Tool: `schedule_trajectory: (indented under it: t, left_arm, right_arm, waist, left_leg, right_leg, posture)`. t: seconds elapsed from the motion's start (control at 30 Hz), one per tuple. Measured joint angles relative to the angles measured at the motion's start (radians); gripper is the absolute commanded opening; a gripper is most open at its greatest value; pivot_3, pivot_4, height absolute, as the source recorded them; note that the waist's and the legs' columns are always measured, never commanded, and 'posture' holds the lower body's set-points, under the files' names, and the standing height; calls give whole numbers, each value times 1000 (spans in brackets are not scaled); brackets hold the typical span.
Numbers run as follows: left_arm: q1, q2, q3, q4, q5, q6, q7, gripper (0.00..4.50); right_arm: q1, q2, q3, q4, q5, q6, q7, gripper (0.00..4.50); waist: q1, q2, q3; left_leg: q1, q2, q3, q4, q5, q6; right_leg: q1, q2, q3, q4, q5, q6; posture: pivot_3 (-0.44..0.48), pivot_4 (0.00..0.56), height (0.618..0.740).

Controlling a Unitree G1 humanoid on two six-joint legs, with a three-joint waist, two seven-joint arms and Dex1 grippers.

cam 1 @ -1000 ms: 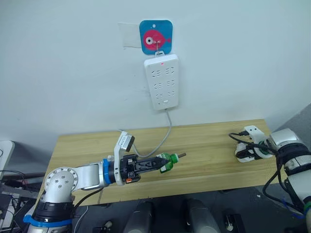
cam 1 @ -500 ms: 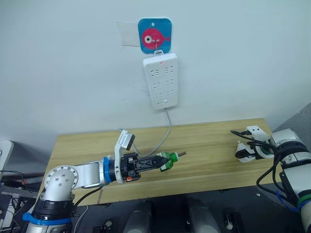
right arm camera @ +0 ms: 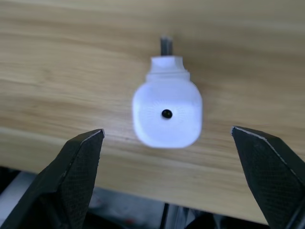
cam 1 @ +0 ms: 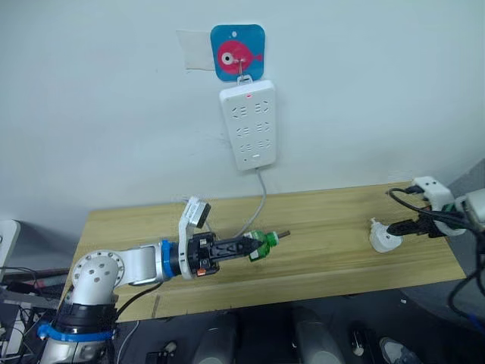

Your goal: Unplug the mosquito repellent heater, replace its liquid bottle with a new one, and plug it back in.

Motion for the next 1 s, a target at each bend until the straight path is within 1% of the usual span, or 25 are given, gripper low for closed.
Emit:
schedule_trajectory:
  t: [0.07, 0.1, 0.13, 0.17, 0.27, 0.3, 0.33, 0.4, 0.43, 0.47, 0.53, 0.57, 0.63, 0.73, 0.8, 0.9, 0.97, 1.0]
  left_arm:
    - [-25, 0, 8, -16, 36, -27, -5, 2265]
    - [-33, -3, 9, -33, 62, -45, -6, 2265]
    - [-37, -9, 6, -48, 89, -64, -11, 2265]
    - [-41, -22, -3, -77, 154, -106, -22, 2265]
    - [-46, -74, -57, -132, 371, -279, -55, 2265]
    - [-47, -87, -111, -148, 527, -409, -86, 2265]
    - [-47, -94, -143, -151, 610, -481, -105, 2265]
    - [-47, -126, -201, -145, 789, -634, -129, 2265]
    - [-48, -148, -212, -138, 839, -682, -131, 2265]
    - [-55, -167, -233, -120, 912, -755, -135, 2265]
    - [-68, -186, -257, -110, 990, -833, -157, 2265]
    - [-69, -194, -259, -108, 1011, -858, -166, 2265]
    - [-69, -207, -260, -96, 1061, -912, -177, 2265]
    - [-63, -216, -264, -78, 1105, -947, -192, 2265]
    - [-52, -228, -288, -83, 1123, -961, -211, 2265]
    - [-41, -242, -317, -99, 1135, -961, -225, 2265]
    - [-39, -244, -317, -102, 1143, -966, -229, 2265]
    - [-40, -247, -315, -102, 1150, -976, -228, 2265]
  right_arm:
    - [60, -31, -86, -156, 50, 79, -2, 4459]
    - [88, -24, -142, -228, 81, 131, -11, 4459]
    - [105, 1, -191, -282, 109, 182, -18, 4459]
    - [130, 60, -272, -354, 143, 249, -34, 4459]
    - [208, 290, -473, -520, 264, 345, -76, 4459]
    - [260, 437, -597, -596, 382, 361, -119, 4459]
    - [292, 521, -644, -634, 461, 367, -151, 4459]
    - [355, 725, -767, -727, 619, 367, -289, 4459]
    - [367, 813, -796, -763, 668, 367, -354, 4459]
    - [357, 964, -864, -826, 728, 367, -469, 4459]
    - [339, 1123, -916, -884, 815, 367, -634, 4459]
    - [321, 1165, -936, -899, 844, 367, -698, 4459]
    - [270, 1178, -980, -947, 910, 365, -863, 4459]
    - [264, 1185, -964, -959, 1016, 331, -1039, 4459]
    - [264, 1188, -917, -950, 1092, 257, -1166, 4459]
    - [282, 1186, -796, -908, 1226, 140, -1311, 4459]
    - [326, 1176, -718, -890, 1320, 68, -1383, 4459]
    - [373, 1168, -663, -886, 1380, 19, -1422, 4459]
  waist:
    - [-1, -1, 0]
    - [-2, -2, 1]
    - [-4, -2, 1]
    - [-5, -3, 2]
    - [0, -4, 2]
    - [2, -5, 2]
    - [2, -4, 2]
    - [4, -3, 3]
    - [3, -3, 3]
    - [1, -3, 3]
    - [-7, -2, 3]
    - [-9, -2, 3]
    - [-12, -1, 3]
    - [-18, -1, 3]
    - [-26, -1, 2]
    - [-32, -1, 3]
    - [-35, -1, 2]
    - [-37, -1, 2]
  left_leg:
    - [0, 0, 0, 0, 0, 0]
    - [0, 0, 1, 0, 0, 0]
    - [0, 1, 1, 0, 0, 0]
    - [0, 1, 1, 0, 0, 0]
    - [0, 2, 1, 0, 0, -1]
    - [0, 2, -1, -1, 0, -2]
    - [0, 2, 0, -1, 0, -2]
    - [0, 1, 0, -1, 0, -2]
    - [0, 1, 1, -1, 0, -2]
    - [-1, 1, 1, -1, 0, -2]
    - [0, 1, 2, -1, 0, -2]
    - [0, 2, 2, 0, 0, -2]
    - [0, 1, 1, 0, 1, -2]
    - [0, 2, 0, -1, 1, -2]
    - [0, 2, 1, -2, 1, -2]
    - [0, 2, 1, -3, 0, -1]
    - [0, 3, 1, -3, 0, -1]
    - [0, 3, 0, -3, 0, -1]
  right_leg:
    - [0, 0, 0, 0, 0, 0]
    - [0, 0, 0, -1, 0, 0]
    - [0, 0, 1, -1, 0, 0]
    - [1, 1, 1, -1, 0, 0]
    - [1, 1, 0, -1, 0, 0]
    - [1, 2, 0, -1, 0, 0]
    - [1, 2, 0, -1, 1, -1]
    - [0, 1, 1, -1, 1, -1]
    - [0, 0, 2, -1, 1, 0]
    - [0, 0, 1, -1, 1, 0]
    - [-1, 0, 3, -1, 1, 0]
    - [-1, 0, 2, -1, 1, 0]
    - [-1, 0, 1, -1, 1, 0]
    - [-1, 1, -1, 0, 1, -1]
    - [-2, 1, 0, 1, 1, -1]
    - [-2, 1, 0, 1, 1, -1]
    - [-2, 2, -1, 1, 1, -1]
    - [-2, 2, -1, 1, 1, -1]
  posture:
    - [-93, 244, 740]
    - [-97, 244, 740]
    - [-100, 245, 740]
    - [-103, 244, 740]
    - [-109, 244, 740]
    - [-107, 245, 740]
    - [-109, 244, 740]
    - [-112, 242, 740]
    - [-112, 242, 740]
    - [-112, 241, 740]
    - [-113, 237, 740]
    - [-113, 237, 740]
    - [-115, 229, 740]
    - [-112, 225, 740]
    - [-109, 221, 740]
    - [-99, 219, 740]
    - [-94, 219, 740]
    - [-91, 219, 740]
